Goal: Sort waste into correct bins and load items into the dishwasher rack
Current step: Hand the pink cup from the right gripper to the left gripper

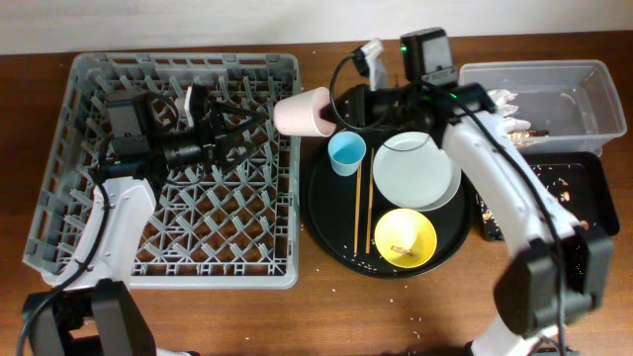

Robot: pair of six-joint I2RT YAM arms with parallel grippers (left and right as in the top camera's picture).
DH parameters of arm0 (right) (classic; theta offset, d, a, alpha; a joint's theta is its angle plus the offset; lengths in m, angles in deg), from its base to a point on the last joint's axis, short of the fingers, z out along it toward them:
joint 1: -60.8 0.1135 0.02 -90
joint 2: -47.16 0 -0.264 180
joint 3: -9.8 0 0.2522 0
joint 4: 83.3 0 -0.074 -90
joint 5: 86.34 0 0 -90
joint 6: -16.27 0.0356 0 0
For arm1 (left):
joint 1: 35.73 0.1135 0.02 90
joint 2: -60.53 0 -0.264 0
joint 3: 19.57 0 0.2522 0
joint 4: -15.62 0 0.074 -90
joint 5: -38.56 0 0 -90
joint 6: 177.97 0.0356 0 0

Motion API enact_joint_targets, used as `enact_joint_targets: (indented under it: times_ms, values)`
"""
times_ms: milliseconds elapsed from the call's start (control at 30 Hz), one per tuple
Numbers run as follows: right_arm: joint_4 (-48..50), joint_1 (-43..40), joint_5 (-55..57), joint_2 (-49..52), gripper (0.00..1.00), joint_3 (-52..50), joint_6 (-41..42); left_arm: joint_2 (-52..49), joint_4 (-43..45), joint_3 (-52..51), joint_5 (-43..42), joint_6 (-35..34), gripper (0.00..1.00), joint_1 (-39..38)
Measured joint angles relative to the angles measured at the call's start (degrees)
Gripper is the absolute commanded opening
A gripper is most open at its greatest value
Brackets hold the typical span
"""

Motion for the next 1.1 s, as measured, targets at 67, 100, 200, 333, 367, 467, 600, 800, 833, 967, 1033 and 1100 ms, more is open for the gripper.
enact_joint_targets:
  times_ms: [67,100,200,333,367,467,600,800,833,967,1033,1100]
  values:
    - [5.20,0.00,-6.14,3.85,0.04,-0.11,-0.15,0.00,1.73,0.09,-4.37,-0.70,0.99,0.00]
    - [7.04,0.00,-8.24,4.76,0.04,-0.11,-0.35,0.00,1.40,0.09,-5.68,-0.85,0.99,-0.11]
    - [8.50,0.07,-11.52,4.96,0.04,-0.09,-0.37,0.00,1.22,0.09,-7.04,-0.96,0.99,-1.07]
    - [8.50,3.08,-12.26,4.96,0.04,-0.09,-0.42,0.00,2.60,0.09,-6.97,-1.01,0.89,-4.50]
    - [8.48,4.42,-12.15,4.96,0.04,-0.09,-0.48,0.00,2.67,0.09,-7.04,-1.18,0.83,-4.55]
    - [8.24,5.97,-12.04,5.07,0.04,-0.11,-0.61,0.00,2.95,0.26,-8.46,-1.40,0.82,-4.00]
    - [7.80,5.97,-12.37,5.07,0.04,-0.11,-0.76,0.00,3.30,0.28,-8.76,-2.43,0.75,-3.89]
    - [6.99,6.16,-11.74,5.07,0.62,-0.09,-0.79,-0.02,3.45,0.28,-8.02,-2.64,0.49,-4.22]
    - [6.99,6.19,-11.47,5.07,0.68,-0.09,-0.72,0.00,3.58,0.28,-7.72,-2.64,0.48,-4.31]
    - [6.95,5.64,-9.68,5.07,0.88,-0.09,-0.79,-0.02,7.93,0.26,-7.08,-2.62,0.47,-4.33]
    - [6.51,3.34,-6.75,5.07,0.99,-0.09,-0.66,-0.02,12.52,0.20,-6.91,-2.47,0.46,-3.87]
    - [4.98,-1.07,-4.04,5.07,0.98,-0.07,-1.42,-0.02,16.09,0.17,-6.73,-2.45,0.46,-2.58]
